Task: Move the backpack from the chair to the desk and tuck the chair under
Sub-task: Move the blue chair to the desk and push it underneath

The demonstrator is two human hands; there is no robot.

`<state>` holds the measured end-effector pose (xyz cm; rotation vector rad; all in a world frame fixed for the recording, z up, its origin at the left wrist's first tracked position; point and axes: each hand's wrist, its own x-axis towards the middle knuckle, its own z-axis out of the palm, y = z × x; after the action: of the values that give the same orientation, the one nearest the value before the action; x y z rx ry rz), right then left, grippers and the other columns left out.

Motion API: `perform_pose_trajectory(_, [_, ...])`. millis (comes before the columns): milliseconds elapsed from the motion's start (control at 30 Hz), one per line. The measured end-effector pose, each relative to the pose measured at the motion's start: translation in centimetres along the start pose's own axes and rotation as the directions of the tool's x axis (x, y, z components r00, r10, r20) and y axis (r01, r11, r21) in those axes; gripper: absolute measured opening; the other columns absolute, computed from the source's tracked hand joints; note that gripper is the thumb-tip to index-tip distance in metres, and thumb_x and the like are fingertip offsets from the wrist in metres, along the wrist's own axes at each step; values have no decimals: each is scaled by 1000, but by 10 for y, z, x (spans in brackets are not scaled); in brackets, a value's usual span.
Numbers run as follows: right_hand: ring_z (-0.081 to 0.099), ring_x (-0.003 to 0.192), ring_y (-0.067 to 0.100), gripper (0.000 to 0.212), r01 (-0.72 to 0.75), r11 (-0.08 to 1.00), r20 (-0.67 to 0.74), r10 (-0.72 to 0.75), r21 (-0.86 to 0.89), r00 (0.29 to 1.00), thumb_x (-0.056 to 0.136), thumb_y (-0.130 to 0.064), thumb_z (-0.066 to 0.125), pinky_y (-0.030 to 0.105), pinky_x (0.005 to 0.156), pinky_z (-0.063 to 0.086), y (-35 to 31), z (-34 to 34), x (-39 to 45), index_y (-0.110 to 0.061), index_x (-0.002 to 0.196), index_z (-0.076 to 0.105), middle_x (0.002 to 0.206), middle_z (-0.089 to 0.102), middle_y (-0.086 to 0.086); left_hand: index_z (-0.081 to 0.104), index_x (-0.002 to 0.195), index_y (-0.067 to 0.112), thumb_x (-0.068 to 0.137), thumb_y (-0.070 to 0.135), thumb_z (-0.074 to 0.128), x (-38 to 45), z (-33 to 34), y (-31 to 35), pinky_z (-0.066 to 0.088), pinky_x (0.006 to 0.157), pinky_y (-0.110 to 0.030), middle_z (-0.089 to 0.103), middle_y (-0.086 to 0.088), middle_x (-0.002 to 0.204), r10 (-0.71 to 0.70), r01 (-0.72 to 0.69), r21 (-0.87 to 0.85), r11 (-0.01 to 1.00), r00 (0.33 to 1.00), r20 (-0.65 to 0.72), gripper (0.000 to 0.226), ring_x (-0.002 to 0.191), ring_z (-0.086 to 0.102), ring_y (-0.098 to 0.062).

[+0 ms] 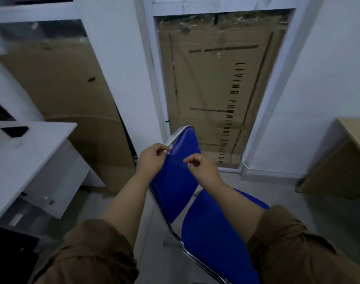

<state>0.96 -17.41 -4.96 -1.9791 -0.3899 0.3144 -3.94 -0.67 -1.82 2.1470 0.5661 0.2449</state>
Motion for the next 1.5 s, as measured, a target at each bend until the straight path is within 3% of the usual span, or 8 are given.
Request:
perform_pose_trajectory(200, [56,112,19,38,-41,991,111,55,-129,992,85,-19,66,24,90,43,-11,56,22,-16,122,57,125,58,6,64,124,10,91,-3,43,29,-27,-44,43,103,-34,60,-10,131,176,-233,283,930,961,213,41,117,57,-26])
perform_pose_trajectory(433, [50,118,24,87,-152,974,24,158,-170,987,61,-43,83,37,94,48,-27,128,33,-14,131,40,130,50,9,38,148,13,102,13,43,82,-52,-79,29,118,-34,37,-5,156,349,-627,371,685,730,588,47,141,37,-21])
perform_pose_trajectory(567, [39,133,25,121,-322,942,-76,316,-90,946,64,-40,80,37,98,45,-29,151,34,-17,151,-1,158,19,7,28,152,15,103,22,40,102,-56,-84,12,119,-21,26,-2,161,408,-740,302,602,609,680,51,147,25,-17])
perform_pose_trajectory(767, [51,122,25,114,-363,932,-172,360,16,917,62,-28,77,42,92,53,-32,150,33,-19,151,6,147,40,9,15,155,15,103,26,37,118,-42,-71,5,122,-22,10,1,165,414,-762,176,623,512,752,57,152,9,-14])
perform_pose_trajectory(933, [51,120,22,109,-362,932,-199,350,-28,916,63,-31,76,26,85,46,-23,125,14,-23,150,11,144,44,4,3,156,21,103,35,33,119,-11,-55,7,124,-30,-4,8,165,381,-763,128,633,451,807,62,152,-1,-13])
perform_pose_trajectory(1067, [57,112,21,114,-422,905,-182,409,-44,895,61,-32,75,25,80,47,-7,88,-8,-27,152,7,138,52,5,-6,155,25,101,44,32,111,27,-33,6,117,-22,-15,14,163,364,-760,107,641,423,830,69,151,-5,-9])
perform_pose_trajectory(1233, [60,106,22,110,-499,866,-187,488,-14,853,61,-26,74,23,72,48,13,29,-40,-32,151,11,131,57,7,-12,154,23,98,52,33,90,83,3,9,124,-36,-24,8,161,343,-756,85,649,390,855,77,151,-9,-10])
perform_pose_trajectory(1500, [60,89,14,101,-583,812,-284,569,43,772,61,-16,73,26,69,54,57,-66,-100,-39,147,26,119,58,2,-5,155,14,98,54,21,37,184,65,-12,118,-31,-27,-2,161,473,-869,92,485,350,809,74,141,-29,-8])
